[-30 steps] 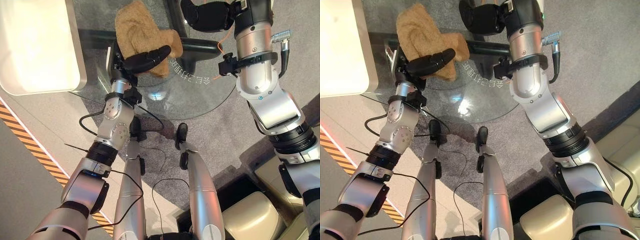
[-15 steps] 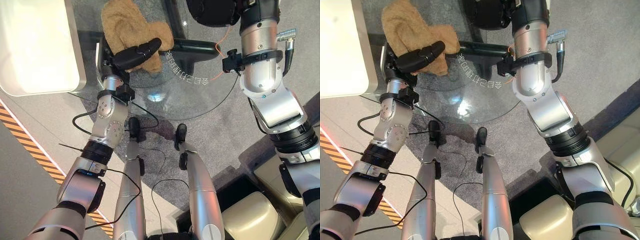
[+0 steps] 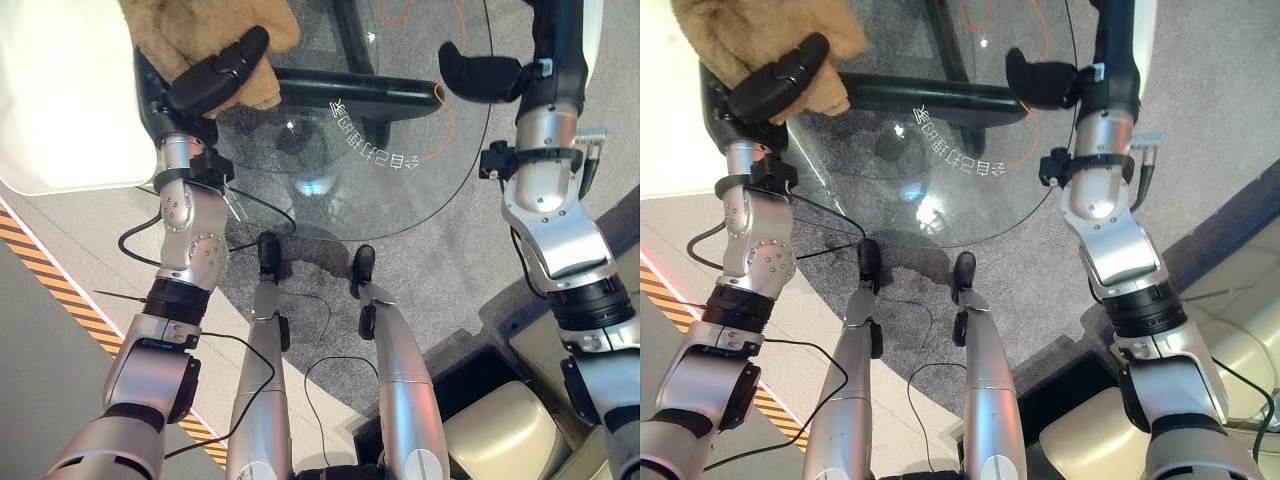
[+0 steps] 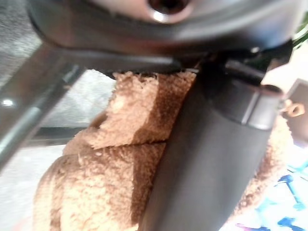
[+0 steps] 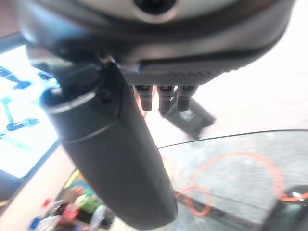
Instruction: Wipe the table with a cloth and put it in the basket.
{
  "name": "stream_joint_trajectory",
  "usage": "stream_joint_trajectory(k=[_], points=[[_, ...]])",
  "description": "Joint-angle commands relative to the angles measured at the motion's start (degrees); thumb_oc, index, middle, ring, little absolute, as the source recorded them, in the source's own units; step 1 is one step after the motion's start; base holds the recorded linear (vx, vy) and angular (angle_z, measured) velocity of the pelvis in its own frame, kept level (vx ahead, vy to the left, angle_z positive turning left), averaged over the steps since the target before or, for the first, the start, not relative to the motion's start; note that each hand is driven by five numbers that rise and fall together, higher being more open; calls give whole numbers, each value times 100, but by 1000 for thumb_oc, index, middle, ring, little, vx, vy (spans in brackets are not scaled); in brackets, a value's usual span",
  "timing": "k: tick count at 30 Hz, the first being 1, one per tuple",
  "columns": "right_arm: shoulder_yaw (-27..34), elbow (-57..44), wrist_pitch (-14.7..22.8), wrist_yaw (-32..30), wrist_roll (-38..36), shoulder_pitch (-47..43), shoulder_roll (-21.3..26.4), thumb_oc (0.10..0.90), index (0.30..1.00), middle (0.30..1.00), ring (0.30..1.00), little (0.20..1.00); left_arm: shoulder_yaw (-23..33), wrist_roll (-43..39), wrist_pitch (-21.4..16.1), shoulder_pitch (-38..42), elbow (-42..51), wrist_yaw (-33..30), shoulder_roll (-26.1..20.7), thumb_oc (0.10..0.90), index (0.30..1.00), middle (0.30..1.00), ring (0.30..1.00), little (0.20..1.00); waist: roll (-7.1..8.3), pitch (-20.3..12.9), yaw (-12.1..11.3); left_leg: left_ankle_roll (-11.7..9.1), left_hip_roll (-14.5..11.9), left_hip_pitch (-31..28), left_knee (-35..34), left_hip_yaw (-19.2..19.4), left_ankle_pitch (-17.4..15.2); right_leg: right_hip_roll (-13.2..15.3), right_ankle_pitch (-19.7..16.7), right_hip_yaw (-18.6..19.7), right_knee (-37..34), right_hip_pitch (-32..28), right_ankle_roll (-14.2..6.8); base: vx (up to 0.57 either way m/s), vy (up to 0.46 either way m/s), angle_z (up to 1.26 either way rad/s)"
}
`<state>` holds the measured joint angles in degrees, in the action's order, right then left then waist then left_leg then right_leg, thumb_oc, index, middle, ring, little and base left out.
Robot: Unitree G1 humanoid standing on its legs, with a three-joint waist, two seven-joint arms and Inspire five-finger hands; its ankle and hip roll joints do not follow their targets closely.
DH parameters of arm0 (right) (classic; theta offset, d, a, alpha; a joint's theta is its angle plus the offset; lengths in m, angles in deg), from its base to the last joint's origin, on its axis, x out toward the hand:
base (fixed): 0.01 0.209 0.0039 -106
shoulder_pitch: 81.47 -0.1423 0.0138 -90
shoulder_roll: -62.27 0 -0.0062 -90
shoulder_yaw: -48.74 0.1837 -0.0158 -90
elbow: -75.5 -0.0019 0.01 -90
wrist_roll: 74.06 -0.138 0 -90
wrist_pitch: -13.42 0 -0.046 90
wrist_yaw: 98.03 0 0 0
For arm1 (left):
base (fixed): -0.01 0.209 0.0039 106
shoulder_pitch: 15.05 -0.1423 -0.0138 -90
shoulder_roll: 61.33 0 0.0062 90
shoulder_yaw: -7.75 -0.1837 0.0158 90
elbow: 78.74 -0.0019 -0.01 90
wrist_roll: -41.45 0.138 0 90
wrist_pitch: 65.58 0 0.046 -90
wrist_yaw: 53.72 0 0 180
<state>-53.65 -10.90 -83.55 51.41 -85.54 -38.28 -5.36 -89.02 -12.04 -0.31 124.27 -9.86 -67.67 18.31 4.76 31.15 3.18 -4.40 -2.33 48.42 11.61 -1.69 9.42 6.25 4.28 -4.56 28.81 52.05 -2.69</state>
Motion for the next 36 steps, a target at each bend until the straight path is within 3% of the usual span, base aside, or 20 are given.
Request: stream_joint_trajectory(k=[1, 10, 22, 36], points=[[701, -268, 658, -416, -99, -62, 262, 800, 900, 900, 900, 900, 438, -75, -969, 427, 1190, 686, -287, 100, 300, 300, 300, 200, -173, -136, -34, 252, 253, -252, 762, 444, -919, -347, -404, -172, -907, -605, -69, 0, 0, 0], [939, 347, 869, -504, -574, 372, 337, 800, 900, 900, 900, 900, 673, 37, -1243, 181, 1191, 476, -503, 100, 300, 300, 300, 200, -278, -136, -83, 246, 240, -230, 749, 422, -926, -311, -342, -211, -876, -591, -70, 0, 0, 0], [1032, 1798, 1276, -412, -1345, 786, 445, 800, 900, 900, 900, 900, 1069, 310, -1756, -7, 610, -365, -908, 100, 300, 300, 300, 200, -399, -136, -172, 222, 231, -153, 797, 356, -936, -281, -230, -272, -803, -557, -31, 0, 2, 1], [849, 2982, 1473, -201, -1692, 862, 565, 800, 900, 900, 900, 900, 1143, 214, -1832, 216, 109, -642, -1398, 100, 300, 300, 300, 200, -408, -136, -206, 207, 193, 11, 946, 321, -976, -288, -183, -275, -696, -427, 13, 0, 0, 0]])
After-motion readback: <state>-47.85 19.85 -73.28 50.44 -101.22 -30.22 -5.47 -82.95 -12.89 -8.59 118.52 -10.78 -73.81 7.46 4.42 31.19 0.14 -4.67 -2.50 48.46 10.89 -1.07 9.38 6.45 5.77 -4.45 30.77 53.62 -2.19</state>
